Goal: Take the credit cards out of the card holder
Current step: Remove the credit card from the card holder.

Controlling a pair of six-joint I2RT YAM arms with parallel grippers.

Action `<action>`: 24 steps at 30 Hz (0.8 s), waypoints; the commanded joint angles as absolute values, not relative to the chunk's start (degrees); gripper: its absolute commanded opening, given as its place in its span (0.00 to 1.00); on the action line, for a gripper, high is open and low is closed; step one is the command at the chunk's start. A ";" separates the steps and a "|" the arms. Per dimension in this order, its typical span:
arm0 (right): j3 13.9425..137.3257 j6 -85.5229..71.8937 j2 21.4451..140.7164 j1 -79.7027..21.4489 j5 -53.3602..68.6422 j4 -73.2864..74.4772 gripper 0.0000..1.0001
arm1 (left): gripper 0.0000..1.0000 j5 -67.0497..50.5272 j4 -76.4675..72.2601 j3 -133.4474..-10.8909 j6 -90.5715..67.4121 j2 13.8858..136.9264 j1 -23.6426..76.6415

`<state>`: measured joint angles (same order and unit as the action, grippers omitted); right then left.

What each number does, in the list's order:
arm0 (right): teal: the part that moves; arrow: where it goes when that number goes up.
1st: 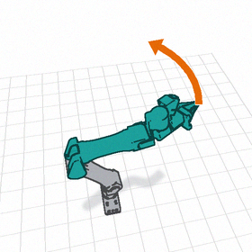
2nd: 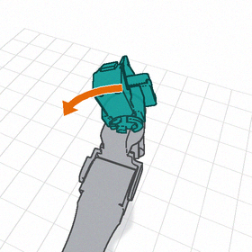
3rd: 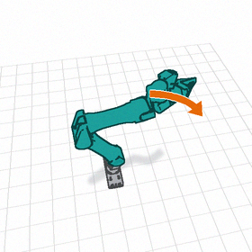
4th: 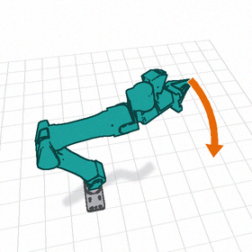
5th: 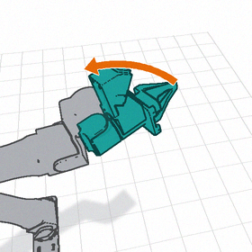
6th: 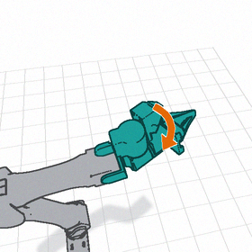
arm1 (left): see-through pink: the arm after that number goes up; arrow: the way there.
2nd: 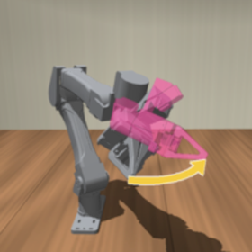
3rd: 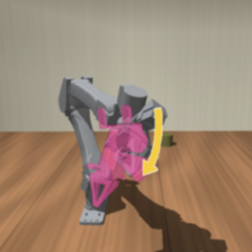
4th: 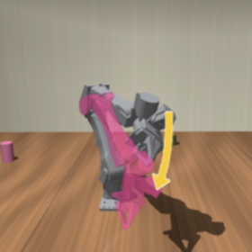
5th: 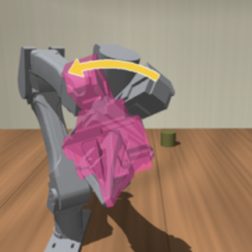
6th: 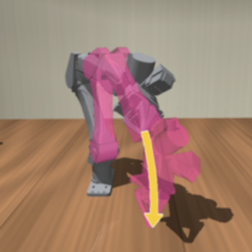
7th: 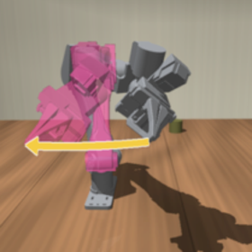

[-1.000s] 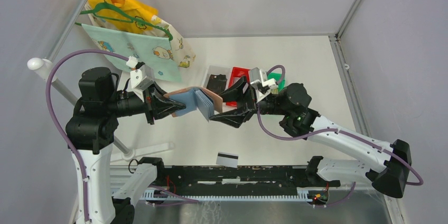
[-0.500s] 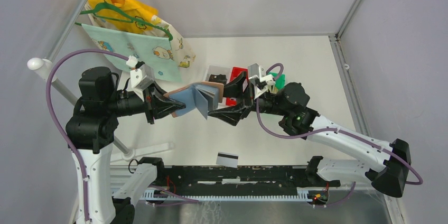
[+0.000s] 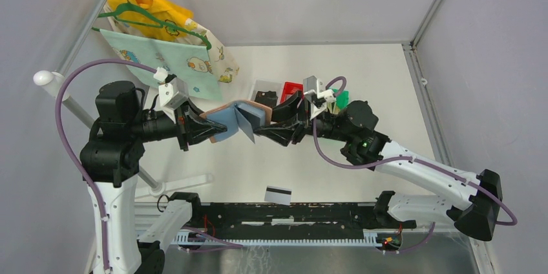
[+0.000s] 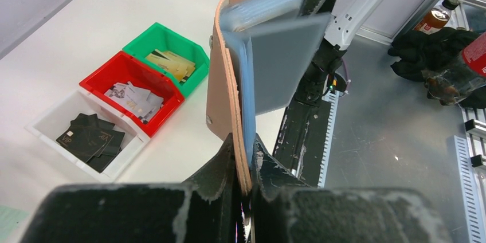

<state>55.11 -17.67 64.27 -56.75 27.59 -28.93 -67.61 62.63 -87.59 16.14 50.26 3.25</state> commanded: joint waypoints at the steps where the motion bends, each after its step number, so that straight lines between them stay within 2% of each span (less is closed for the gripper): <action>1: 58.27 -17.85 65.48 -57.04 23.56 -31.01 0.44 | 0.02 -71.59 59.68 -90.02 13.24 50.10 3.33; 7: 57.40 -23.83 68.10 -57.12 33.35 -39.29 0.47 | 0.02 -71.58 59.59 -90.11 13.42 49.89 3.34; 9: 57.33 -24.34 68.16 -57.17 32.65 -39.36 0.46 | 0.02 -71.86 59.62 -89.92 13.44 49.77 3.40; 11: 57.51 -23.18 67.56 -57.34 28.97 -37.65 0.35 | 0.02 -71.87 59.63 -89.54 13.59 49.70 3.30; 13: 59.02 -21.57 67.33 -57.72 22.44 -33.21 0.15 | 0.02 -71.89 59.68 -89.12 13.97 49.66 3.37; 15: 62.20 -18.74 67.94 -58.69 18.49 -27.04 0.03 | 0.05 -71.26 59.83 -88.42 14.71 49.41 3.41; 16: 64.19 -16.61 68.46 -59.46 16.82 -23.32 0.00 | 0.14 -70.67 59.77 -87.96 15.32 49.19 3.34; 20: 73.78 -5.04 70.96 -64.15 6.45 -4.18 0.00 | 0.54 -66.02 59.68 -84.74 19.04 47.64 3.39; 21: 75.71 -2.87 72.05 -65.49 3.17 -0.54 0.00 | 0.69 -65.04 59.68 -83.97 19.92 47.22 3.37; 24: 82.54 3.27 75.47 -68.24 -7.45 13.18 0.00 | 0.95 -64.12 59.83 -82.37 21.93 46.79 3.40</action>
